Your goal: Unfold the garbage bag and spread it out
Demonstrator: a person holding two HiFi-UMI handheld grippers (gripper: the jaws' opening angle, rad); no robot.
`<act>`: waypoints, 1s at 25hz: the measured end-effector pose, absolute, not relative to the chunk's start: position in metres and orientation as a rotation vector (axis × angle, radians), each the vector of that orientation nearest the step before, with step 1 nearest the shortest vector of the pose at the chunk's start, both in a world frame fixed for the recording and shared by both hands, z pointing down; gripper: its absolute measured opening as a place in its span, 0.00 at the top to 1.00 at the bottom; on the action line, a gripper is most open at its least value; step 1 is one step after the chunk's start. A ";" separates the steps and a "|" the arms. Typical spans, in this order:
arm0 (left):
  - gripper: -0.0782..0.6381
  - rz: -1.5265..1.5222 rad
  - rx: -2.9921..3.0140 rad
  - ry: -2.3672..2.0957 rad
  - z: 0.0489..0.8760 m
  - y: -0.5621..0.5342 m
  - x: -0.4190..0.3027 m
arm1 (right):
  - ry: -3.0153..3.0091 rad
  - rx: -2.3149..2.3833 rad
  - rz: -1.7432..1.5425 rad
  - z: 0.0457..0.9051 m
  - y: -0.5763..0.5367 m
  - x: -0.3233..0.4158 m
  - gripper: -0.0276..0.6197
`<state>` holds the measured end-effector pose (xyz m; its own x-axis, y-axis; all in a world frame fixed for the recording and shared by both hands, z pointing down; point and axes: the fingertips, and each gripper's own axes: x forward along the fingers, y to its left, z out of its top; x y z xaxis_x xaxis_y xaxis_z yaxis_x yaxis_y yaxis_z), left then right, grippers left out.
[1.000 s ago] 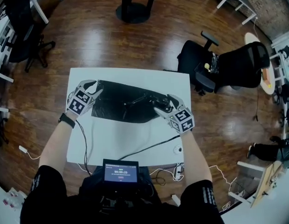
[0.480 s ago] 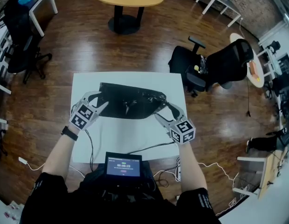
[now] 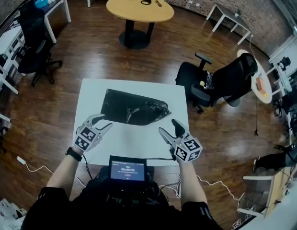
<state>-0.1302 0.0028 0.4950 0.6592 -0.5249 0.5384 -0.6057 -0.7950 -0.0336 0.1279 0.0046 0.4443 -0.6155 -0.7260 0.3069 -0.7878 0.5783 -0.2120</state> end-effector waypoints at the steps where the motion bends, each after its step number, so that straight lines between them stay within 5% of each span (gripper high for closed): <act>1: 0.63 0.801 2.710 -0.960 0.494 0.011 -0.129 | -2.633 1.263 0.489 0.442 0.010 0.129 0.43; 25: 0.63 0.761 2.643 -1.066 0.494 0.160 -0.113 | -2.704 1.187 0.715 0.451 0.125 0.126 0.43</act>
<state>-0.1130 0.1600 0.4938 0.6092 -0.5927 0.5269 -0.6910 -0.7227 -0.0141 0.1257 0.1255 0.4511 -0.6903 -0.6694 0.2747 -0.7177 0.5850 -0.3778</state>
